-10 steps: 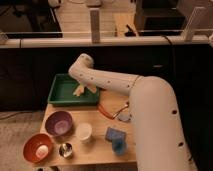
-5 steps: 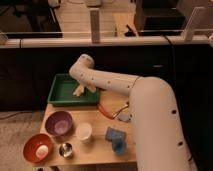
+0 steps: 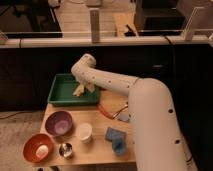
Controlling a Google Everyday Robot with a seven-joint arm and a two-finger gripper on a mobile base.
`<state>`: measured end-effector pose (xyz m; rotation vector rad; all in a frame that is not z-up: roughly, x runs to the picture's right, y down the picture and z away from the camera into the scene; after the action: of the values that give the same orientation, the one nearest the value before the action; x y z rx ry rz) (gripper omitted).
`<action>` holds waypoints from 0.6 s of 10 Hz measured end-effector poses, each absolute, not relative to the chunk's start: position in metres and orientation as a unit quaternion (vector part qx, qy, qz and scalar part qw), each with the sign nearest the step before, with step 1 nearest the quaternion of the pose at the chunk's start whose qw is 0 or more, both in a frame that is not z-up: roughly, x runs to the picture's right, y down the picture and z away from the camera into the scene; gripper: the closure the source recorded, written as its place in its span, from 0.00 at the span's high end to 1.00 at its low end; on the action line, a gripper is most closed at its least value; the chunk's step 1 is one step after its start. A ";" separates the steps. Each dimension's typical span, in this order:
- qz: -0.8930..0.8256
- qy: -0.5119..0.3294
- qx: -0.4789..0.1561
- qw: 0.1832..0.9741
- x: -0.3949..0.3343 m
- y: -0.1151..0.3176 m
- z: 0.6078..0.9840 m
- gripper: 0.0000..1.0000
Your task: Place banana in paper cup
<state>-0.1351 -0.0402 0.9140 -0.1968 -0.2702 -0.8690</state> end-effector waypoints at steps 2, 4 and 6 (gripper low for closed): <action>-0.420 -0.139 -0.096 0.892 -0.141 -0.040 0.918 0.80; -0.423 -0.142 -0.095 0.890 -0.142 -0.040 0.922 0.80; -0.427 -0.146 -0.093 0.887 -0.145 -0.040 0.926 0.80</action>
<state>-0.1450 -0.0405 0.9255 -0.1943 -0.3037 -0.8885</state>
